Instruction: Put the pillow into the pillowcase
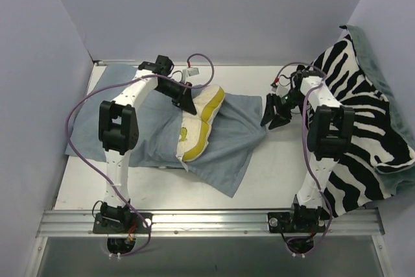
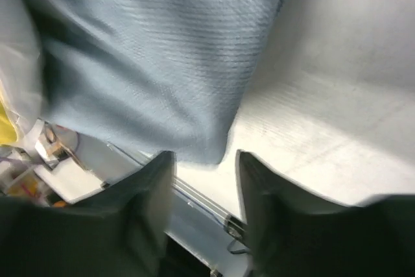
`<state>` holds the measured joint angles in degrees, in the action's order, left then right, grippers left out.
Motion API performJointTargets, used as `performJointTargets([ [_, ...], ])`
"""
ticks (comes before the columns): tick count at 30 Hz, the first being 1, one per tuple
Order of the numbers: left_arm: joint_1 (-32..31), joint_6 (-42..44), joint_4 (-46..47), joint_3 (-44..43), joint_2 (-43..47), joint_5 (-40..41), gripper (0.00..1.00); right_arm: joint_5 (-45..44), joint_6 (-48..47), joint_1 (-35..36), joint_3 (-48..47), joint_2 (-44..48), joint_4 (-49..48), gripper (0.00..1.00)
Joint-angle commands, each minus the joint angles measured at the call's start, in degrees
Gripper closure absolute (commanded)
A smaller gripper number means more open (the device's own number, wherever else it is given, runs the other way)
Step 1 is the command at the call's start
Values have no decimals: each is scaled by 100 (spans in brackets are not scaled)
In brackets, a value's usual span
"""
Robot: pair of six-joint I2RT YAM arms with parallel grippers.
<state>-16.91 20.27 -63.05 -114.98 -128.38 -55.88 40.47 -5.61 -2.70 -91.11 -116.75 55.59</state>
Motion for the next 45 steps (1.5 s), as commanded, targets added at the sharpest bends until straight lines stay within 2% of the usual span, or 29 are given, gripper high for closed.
performJointTargets([
  [1,-243,618,-366,160,410,-1557,100,22,268,137,-933,583,215,44],
  [3,-296,645,-375,186,384,-1707,100,75,393,235,-1285,627,93,42],
  [5,-296,557,-305,151,331,-1926,100,355,856,524,-1287,715,-284,50],
  [6,-287,452,-296,38,235,-2005,100,531,1112,594,-1208,741,-477,59],
  [9,-234,259,-261,-304,59,-2365,100,954,2464,928,-332,768,-1680,70],
  [10,-217,223,-269,-367,24,-2410,100,902,2877,1042,237,802,-2484,74],
  [12,-182,153,-261,-472,-3,-2498,100,490,3626,1359,707,812,-3122,78],
  [13,-173,144,-261,-473,-3,-2507,100,358,3785,1464,891,820,-3682,78],
  [17,-138,73,-261,-412,6,-2551,100,-319,4418,2017,1376,794,-4451,67],
  [18,-146,91,-261,-377,23,-2542,100,-625,4576,2115,1359,768,-4617,54],
  [20,-138,91,-261,-332,32,-2533,100,-995,4700,2334,1307,672,-4645,45],
  [24,-129,135,-261,-174,93,-2481,100,-1927,5104,2695,755,224,-4110,41],
  [26,-129,126,-261,-104,111,-2454,100,-2568,5026,2836,455,-92,-3602,38],
  [28,-120,117,-261,-78,120,-2419,100,-2798,4990,2985,26,-532,-3023,35],
  [33,-41,91,-261,-25,181,-2384,100,-3124,4806,3056,365,-823,-2818,36],
  [34,-23,91,-252,-7,190,-2384,100,-3159,4762,3047,453,-814,-2800,38],
  [35,3,82,-252,19,199,-2375,100,-3029,4701,2978,706,-823,-2800,54],
  [38,117,73,-243,63,225,-2288,100,-2957,4543,2811,1111,-718,-2729,75],
  [39,152,91,-226,72,225,-2261,100,-2879,4385,2758,1183,-665,-2677,90],
  [40,213,82,-234,63,225,-2235,100,-2817,4253,2670,1244,-621,-2607,99],
  [44,363,91,-234,177,269,-2112,100,-2632,3313,2248,1315,-174,-2387,100],
  [45,390,134,-226,221,295,-2051,100,-2510,3111,1960,1359,62,-2378,100],
])
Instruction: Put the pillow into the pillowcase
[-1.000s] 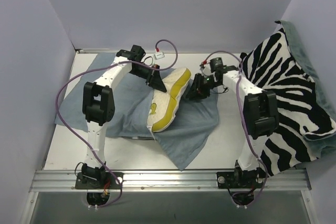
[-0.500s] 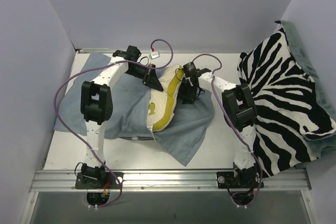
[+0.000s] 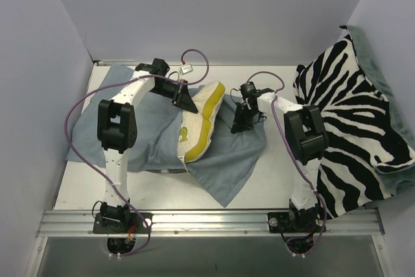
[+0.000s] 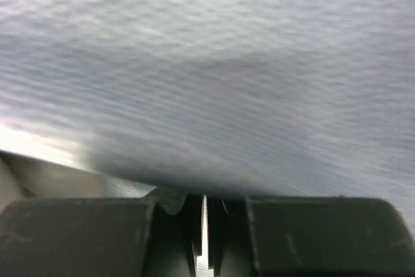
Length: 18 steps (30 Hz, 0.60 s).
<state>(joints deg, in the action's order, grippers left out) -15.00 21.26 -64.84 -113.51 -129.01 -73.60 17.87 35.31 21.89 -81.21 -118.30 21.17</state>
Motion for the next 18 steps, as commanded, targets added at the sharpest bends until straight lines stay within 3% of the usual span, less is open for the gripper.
performJointTargets([
  [1,217,71,-46,119,359,-260,100,-57,-1330,-615,360,324,1073,100],
  [7,191,116,-20,277,280,-356,100,1216,-2300,-1212,316,913,846,100],
  [11,138,98,6,172,210,-356,100,2841,-2030,-1118,299,1151,266,100],
  [12,112,63,15,146,175,-365,100,2880,-1932,-1030,220,1108,248,100],
  [13,121,45,15,84,157,-374,100,2828,-1810,-942,141,1090,230,97],
  [16,112,-16,33,31,104,-444,100,2424,-915,-573,184,1134,-226,70],
  [17,112,-51,41,22,113,-462,100,2327,-694,-415,341,1142,-410,55],
  [18,112,-60,50,14,96,-479,100,2179,-309,-318,377,1090,-708,50],
])
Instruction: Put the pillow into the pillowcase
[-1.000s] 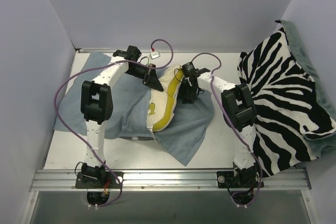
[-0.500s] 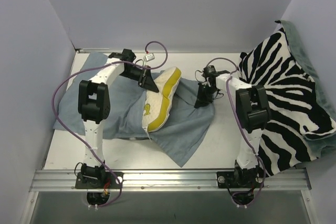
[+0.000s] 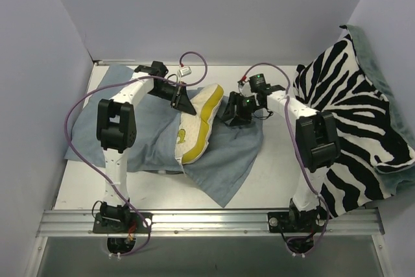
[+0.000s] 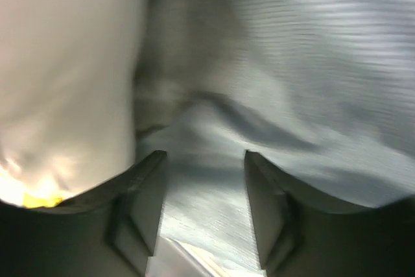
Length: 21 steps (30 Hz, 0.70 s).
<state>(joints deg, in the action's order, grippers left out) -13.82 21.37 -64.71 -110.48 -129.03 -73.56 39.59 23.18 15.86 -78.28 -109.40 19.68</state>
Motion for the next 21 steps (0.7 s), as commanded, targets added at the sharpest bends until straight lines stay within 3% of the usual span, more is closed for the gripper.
performJointTargets([
  [1,-6,-88,46,-316,98,-493,100,31,1047,365,111,122,-666,48],
  [4,-6,-150,46,-352,63,-501,100,478,1723,585,-64,-396,-834,45],
  [8,20,-194,46,-378,54,-501,100,708,2094,866,-301,-836,-1098,34],
  [13,73,-203,55,-361,71,-466,100,392,2051,937,-547,-1355,-177,32],
  [16,99,-203,55,-387,62,-440,100,-99,1577,980,-661,-1496,552,34],
  [21,117,-221,72,-387,54,-370,100,-847,866,1068,-794,-1855,1686,53],
])
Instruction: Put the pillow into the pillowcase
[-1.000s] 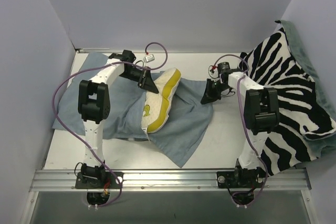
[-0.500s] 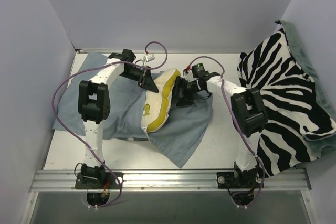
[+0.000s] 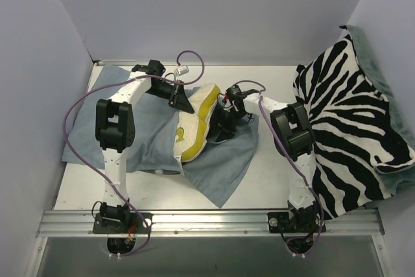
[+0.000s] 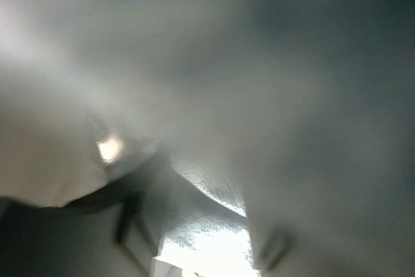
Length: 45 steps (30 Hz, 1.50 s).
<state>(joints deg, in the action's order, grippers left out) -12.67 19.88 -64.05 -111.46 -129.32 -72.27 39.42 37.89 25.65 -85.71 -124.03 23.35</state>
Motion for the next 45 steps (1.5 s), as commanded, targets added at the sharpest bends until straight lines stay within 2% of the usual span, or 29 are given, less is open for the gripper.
performJointTargets([
  [1,1,-89,7,-297,73,-481,100,-900,-694,89,-77,-464,1469,57],
  [2,1,-107,24,-306,65,-481,100,-918,-773,107,-77,-525,1583,67],
  [4,27,-116,42,-315,56,-446,100,-1059,-1037,90,-60,-657,1865,77],
  [5,36,-133,59,-315,64,-420,100,-1076,-1142,63,-60,-701,1953,89],
  [7,54,-133,68,-298,56,-411,100,-1085,-1414,-86,-103,-720,2103,100],
  [10,71,-116,95,-219,73,-402,100,-998,-1748,-411,-174,-282,2121,100],
  [13,71,-81,112,-148,91,-384,100,-333,-1838,-824,-191,88,1972,100],
  [20,45,95,182,89,205,115,100,978,-1531,-1483,-235,1230,901,100],
  [23,27,191,183,326,293,335,100,1225,-1285,-1659,-131,1494,549,100],
  [24,-34,270,139,405,319,415,100,1287,-1162,-1677,-95,1574,487,100],
  [28,-490,1804,-756,721,398,1099,100,1323,-460,-1888,160,1899,-163,100],
  [31,-832,2238,-881,1151,442,1592,100,1349,23,-2029,151,2023,-664,100],
  [33,-939,2336,-663,1617,495,1794,100,1323,165,-2090,64,2084,-841,100],
  [36,-992,1837,242,2110,548,2489,100,1402,351,-2099,64,2146,-1061,100],
  [37,-949,1748,288,2076,513,2307,100,1341,212,-2064,2,2137,-887,100],
  [38,-818,1660,297,1997,408,2140,100,1149,-355,-2020,-68,2076,-294,100],
  [39,-756,1573,297,1823,364,1895,100,929,-587,-1976,-121,2067,0,97],
  [40,-677,1415,323,1742,302,1405,100,753,-798,-1811,-121,2058,263,72],
  [41,-571,1353,341,1672,284,1191,100,534,-1070,-1713,-86,2049,675,67],
  [45,-553,1150,376,1285,196,1022,100,567,-1528,-1195,300,2084,1091,64],
])
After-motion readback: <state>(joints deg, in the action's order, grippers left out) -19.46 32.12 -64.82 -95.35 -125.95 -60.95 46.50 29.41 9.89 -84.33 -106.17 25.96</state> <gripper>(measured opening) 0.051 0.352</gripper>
